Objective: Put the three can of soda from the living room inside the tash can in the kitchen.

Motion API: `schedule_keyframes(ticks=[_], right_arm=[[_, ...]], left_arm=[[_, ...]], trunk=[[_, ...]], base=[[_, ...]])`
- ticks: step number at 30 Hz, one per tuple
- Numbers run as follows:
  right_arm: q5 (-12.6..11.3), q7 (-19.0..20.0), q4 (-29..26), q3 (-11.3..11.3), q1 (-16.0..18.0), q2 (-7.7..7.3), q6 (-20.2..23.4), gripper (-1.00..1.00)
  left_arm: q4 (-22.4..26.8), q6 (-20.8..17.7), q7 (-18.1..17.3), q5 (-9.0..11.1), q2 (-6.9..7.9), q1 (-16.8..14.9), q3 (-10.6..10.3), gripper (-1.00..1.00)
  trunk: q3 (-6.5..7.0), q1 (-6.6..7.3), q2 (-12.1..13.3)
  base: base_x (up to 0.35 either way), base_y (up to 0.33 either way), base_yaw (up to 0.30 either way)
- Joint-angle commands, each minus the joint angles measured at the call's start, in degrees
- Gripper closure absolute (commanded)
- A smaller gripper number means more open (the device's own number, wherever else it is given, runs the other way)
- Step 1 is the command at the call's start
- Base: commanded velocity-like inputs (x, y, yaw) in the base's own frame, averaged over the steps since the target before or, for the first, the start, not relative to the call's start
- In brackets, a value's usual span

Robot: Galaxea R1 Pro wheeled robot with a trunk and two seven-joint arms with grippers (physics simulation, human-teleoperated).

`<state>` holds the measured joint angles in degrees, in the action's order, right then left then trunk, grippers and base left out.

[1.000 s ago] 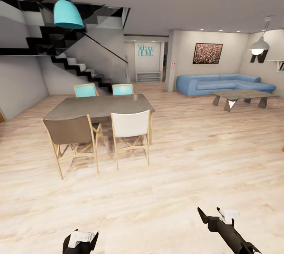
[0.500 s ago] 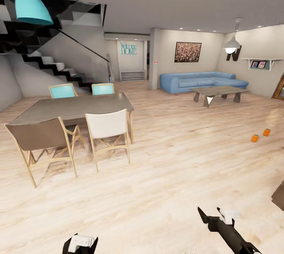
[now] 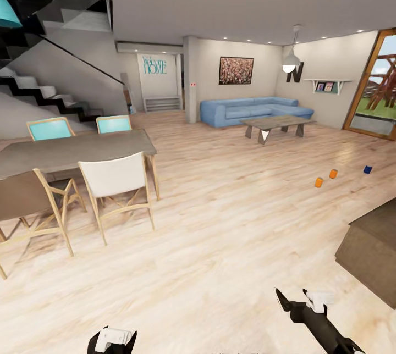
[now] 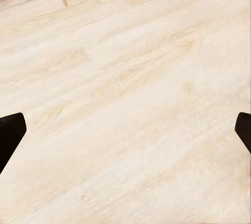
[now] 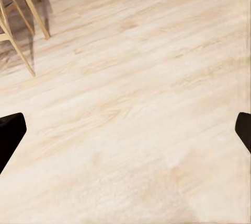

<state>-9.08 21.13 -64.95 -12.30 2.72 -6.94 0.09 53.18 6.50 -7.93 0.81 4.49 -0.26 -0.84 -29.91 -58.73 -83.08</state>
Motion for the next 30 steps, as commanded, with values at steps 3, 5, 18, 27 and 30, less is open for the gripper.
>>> schedule_keyframes(ticks=[3,5,18,27,30], right_arm=[[0.0,0.0,0.0,-0.1,0.0,0.00,0.0,-1.00],[0.0,0.0,0.0,0.0,0.0,0.00,0.0,-1.00],[0.0,0.0,0.0,-0.1,0.0,0.01,0.0,-1.00],[-0.1,0.0,0.0,-0.1,0.0,0.00,0.0,-1.00],[0.0,0.0,0.0,-0.1,0.0,0.00,0.0,-1.00]], left_arm=[[0.0,0.0,0.0,0.0,0.03,0.0,-0.1,-1.00],[0.0,0.0,0.0,0.0,0.05,0.0,-0.2,-1.00],[-1.9,0.0,0.0,0.2,-0.02,0.0,-0.5,-1.00],[-2.1,0.0,-0.1,0.2,0.05,0.0,-0.5,-1.00],[-2.1,0.0,-0.1,0.2,0.07,0.0,-0.5,-1.00]], trunk=[[-0.12,0.00,0.0],[-0.20,0.00,0.0],[-0.71,0.00,0.0],[-1.06,0.00,0.0],[-1.18,0.00,0.0]], base=[[0.000,-0.293,-0.221],[0.000,-0.293,-0.221],[-0.136,0.006,-0.221],[-0.283,0.129,-0.221],[-0.231,0.235,-0.221]])
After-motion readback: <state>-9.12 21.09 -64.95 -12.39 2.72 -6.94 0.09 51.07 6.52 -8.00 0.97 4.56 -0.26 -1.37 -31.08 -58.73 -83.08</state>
